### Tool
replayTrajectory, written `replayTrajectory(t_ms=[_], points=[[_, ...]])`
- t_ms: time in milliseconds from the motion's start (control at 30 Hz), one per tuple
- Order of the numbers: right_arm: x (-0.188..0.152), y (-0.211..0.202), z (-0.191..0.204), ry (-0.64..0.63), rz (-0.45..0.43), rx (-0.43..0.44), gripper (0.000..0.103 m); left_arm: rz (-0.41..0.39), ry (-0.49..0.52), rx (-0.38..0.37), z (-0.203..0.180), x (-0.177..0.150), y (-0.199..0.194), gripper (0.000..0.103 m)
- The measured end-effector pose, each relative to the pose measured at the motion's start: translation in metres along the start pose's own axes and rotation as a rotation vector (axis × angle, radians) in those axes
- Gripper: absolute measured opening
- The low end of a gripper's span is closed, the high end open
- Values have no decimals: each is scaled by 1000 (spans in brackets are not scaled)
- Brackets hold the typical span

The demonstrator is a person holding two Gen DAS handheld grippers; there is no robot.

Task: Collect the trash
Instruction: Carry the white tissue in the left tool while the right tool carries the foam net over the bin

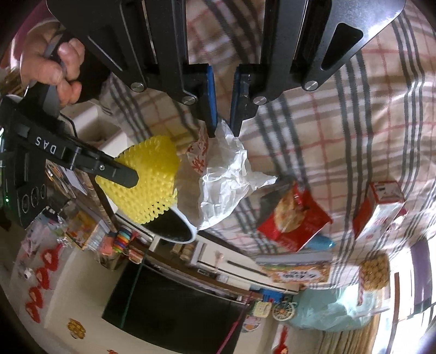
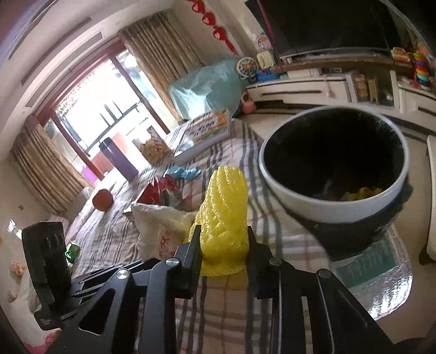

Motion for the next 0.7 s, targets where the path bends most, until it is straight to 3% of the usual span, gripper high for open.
replayTrajectory(t_ms=[700], points=[[25,-53,-52,77,-138,-111,28,-20,138,-36,-64,51,19,9]])
Point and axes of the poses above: each gripper's, at about its wrist camera, not at the fingertips, and y roughly the way its jaws point, z to its left, x to its top, the point moved 2 cm from there along y, roughly the way its jaws point, and after that the axes turned 10 degrees about z, right-handed, at the moved point
